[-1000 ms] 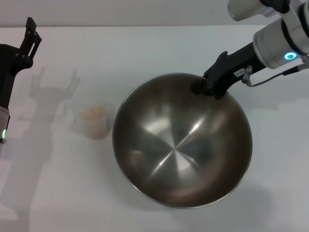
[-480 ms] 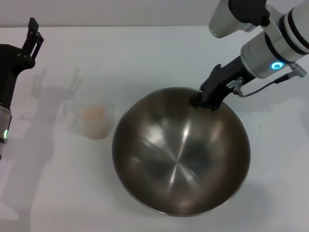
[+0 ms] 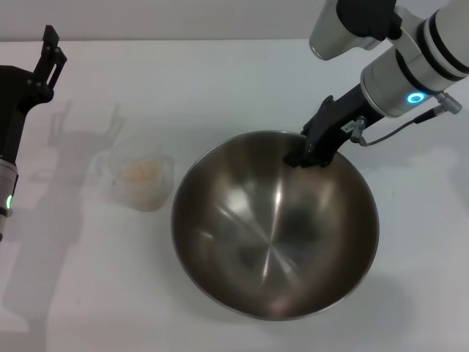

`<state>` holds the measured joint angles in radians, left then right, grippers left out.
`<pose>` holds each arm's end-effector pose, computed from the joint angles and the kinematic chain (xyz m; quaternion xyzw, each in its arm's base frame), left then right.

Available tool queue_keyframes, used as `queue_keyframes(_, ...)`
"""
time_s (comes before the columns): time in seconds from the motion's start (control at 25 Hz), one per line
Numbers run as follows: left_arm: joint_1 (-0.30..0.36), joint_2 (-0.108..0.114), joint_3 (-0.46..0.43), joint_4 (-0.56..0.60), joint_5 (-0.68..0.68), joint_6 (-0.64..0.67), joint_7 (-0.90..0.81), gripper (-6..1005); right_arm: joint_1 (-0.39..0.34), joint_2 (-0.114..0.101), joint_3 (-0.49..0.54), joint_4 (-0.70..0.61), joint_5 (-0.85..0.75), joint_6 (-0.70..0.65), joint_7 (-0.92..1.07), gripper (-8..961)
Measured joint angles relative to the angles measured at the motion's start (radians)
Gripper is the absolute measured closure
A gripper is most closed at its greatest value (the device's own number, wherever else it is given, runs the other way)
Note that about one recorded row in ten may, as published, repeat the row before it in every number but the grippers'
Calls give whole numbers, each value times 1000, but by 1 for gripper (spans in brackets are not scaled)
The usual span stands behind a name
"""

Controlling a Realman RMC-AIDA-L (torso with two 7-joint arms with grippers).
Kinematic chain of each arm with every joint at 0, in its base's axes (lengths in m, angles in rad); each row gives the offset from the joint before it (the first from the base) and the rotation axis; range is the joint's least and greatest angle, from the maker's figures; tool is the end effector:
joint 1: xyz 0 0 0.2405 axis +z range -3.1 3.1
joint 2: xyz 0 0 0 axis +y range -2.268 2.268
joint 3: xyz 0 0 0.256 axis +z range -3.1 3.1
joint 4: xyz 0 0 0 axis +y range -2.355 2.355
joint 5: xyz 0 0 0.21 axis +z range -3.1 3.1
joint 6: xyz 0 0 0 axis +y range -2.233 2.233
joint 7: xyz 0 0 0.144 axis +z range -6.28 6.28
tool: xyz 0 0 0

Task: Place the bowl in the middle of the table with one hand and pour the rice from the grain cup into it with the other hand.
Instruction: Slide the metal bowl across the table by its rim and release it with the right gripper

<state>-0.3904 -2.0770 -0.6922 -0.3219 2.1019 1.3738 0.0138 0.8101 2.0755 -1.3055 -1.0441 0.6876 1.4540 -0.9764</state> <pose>-0.2865 0.3181 -0.0107 -0.6524 -0.1572 -0.3803 0.6364 0.1486 0.3873 -0.0290 -0.9724 0.1673 -0.1313 0.0961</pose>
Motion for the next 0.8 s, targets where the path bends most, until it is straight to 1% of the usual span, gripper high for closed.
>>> queue_keyframes(0.16,-2,0,-1,2,0,0,0,128,3,0,-12,-4,-5,-13,0,771)
queue_keyframes(0.36,-3,0,-1,3,-5,0,0,128,8,0,-25,-5,-23,-36,0,605)
queue_keyframes(0.48,-4,1,-1,3,-6,1,0,128,10,0,-30,-21,-25,-40,0,571)
queue_keyframes(0.6,-5,2,-4,4,-6,1,0,129,3,2,-32,-75,-19,-46,-5,537)
queue_keyframes(0.72,-5,2,-6,5,-6,1,0,129,1,3,-33,-101,-14,-48,-6,502)
queue_keyframes(0.8,-5,2,-11,7,-7,1,0,129,-3,5,-33,-152,5,-52,-7,479)
